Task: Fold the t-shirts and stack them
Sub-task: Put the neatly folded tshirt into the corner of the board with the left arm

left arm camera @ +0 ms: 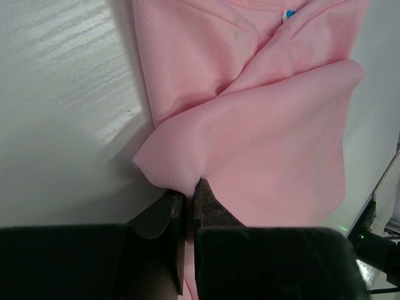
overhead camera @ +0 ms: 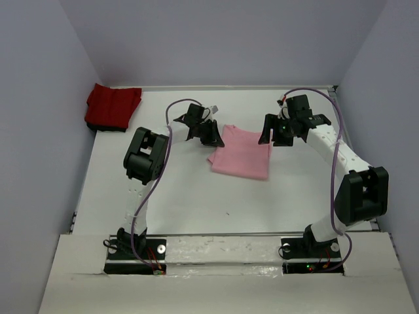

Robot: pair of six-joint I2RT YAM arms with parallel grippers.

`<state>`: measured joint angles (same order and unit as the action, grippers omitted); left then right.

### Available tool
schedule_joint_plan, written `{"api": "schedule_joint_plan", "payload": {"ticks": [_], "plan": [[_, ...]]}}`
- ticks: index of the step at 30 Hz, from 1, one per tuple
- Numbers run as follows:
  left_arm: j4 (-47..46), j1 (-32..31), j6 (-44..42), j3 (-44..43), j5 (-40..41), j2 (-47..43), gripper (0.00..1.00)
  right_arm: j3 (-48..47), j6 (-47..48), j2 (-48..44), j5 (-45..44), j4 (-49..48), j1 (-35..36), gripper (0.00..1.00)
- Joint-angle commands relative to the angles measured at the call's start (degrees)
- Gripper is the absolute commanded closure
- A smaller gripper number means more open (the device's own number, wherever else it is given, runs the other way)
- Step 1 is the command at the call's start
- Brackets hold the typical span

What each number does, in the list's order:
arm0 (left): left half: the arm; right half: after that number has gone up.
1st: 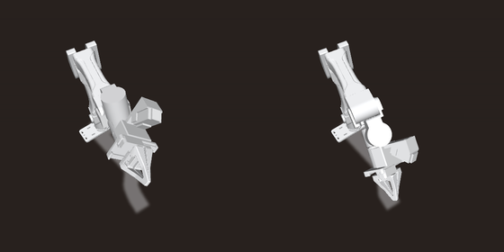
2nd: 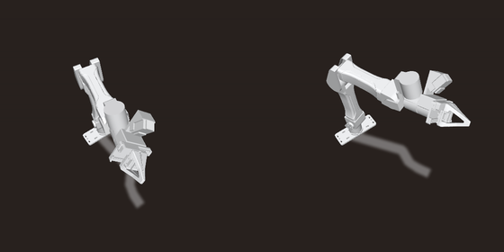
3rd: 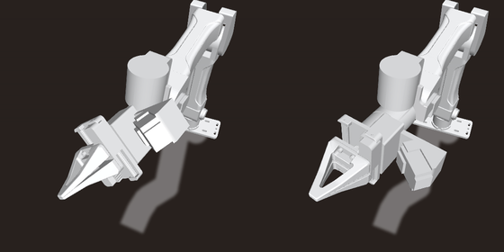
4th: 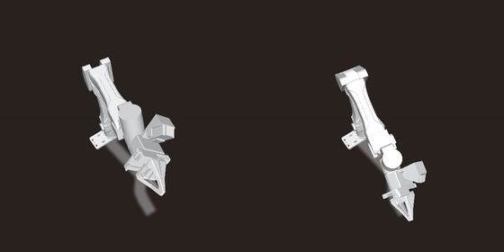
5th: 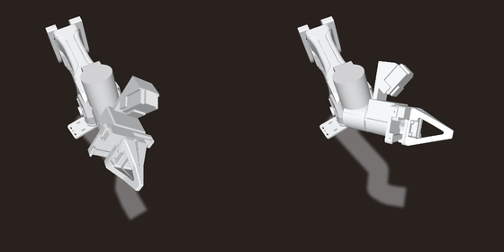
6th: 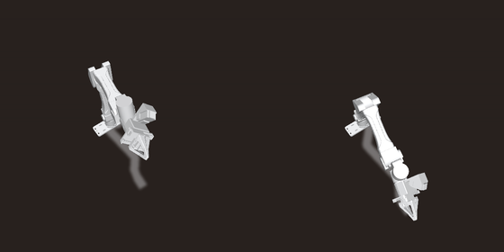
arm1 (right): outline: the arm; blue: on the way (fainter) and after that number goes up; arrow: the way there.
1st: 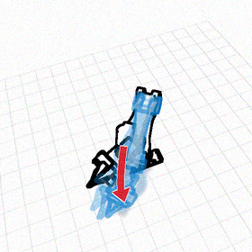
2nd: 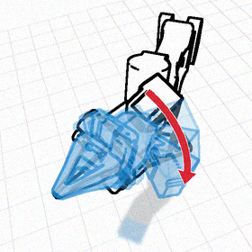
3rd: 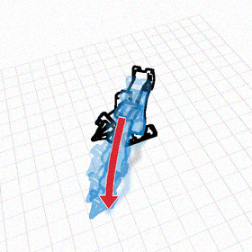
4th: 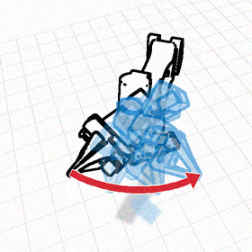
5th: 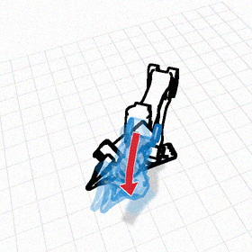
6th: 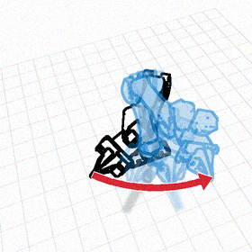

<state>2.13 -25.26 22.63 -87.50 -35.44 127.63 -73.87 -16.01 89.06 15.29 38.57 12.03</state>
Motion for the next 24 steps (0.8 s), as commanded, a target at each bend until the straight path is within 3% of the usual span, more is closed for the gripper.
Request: {"api": "schedule_joint_plan", "payload": {"ticks": [1, 13, 19, 24], "plan": [[9.5, -0.8, -3.6, 1.4, 7.3, 4.9, 1.00, 0.3, 0.9, -1.1, -0.2, -0.2, -0.3, 0.28], [8.7, 2.5, -0.4, 4.8, 10.7, 4.6, 1.00, 1.4, 1.0, -1.9, 0.5, -0.2, -0.3, 0.28], [9.6, 2.5, -0.1, 5.9, 11.5, 0.3, 1.00, 1.9, 1.2, -1.9, 1.1, -0.4, -0.3, 0.28], [15.4, 2.7, -2.2, -0.8, 15.7, -2.1, 1.00, 1.5, 1.2, -1.2, 1.9, -0.6, -0.3, 0.28]]}}
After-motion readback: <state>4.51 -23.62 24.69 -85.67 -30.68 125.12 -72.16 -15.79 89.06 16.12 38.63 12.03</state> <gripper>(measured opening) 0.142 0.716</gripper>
